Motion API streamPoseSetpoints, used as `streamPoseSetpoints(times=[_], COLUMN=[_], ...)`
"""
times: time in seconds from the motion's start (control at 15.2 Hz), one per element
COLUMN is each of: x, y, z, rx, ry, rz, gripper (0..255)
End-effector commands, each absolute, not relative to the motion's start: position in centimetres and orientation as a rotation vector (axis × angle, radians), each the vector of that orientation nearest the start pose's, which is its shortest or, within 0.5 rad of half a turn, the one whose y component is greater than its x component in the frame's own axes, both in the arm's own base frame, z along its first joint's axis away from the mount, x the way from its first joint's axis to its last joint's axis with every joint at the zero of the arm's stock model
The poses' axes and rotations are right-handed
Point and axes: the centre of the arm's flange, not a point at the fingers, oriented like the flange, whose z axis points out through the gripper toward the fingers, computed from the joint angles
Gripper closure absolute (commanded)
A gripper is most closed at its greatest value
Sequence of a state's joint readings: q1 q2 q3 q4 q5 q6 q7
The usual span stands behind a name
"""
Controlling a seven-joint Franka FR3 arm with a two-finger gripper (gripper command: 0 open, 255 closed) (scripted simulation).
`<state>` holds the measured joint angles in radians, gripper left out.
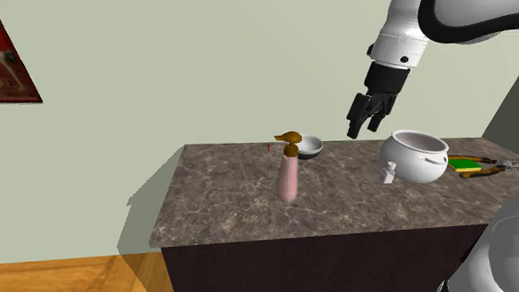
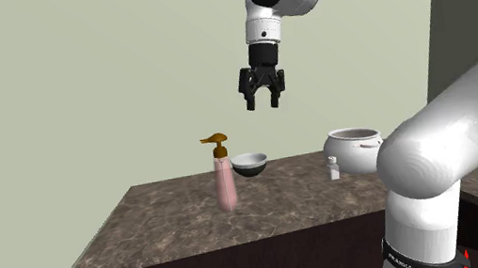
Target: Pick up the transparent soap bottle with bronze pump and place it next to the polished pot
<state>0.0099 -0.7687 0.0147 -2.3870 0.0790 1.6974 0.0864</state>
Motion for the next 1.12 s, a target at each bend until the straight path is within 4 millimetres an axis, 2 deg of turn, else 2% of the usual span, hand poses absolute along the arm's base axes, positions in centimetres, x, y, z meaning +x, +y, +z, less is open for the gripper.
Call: streamPoseSetpoints(times=[0.0, 0.99, 1.06], x=[32.3, 51.8, 52.5], y=[1.7, 0.0, 0.0], z=[58.2, 52.1, 51.9], rx=[-3.065, -2.980, -2.977], ry=[0.111, -0.038, -0.043], rz=[-0.116, -0.057, -0.055], gripper=[0, 0, 0])
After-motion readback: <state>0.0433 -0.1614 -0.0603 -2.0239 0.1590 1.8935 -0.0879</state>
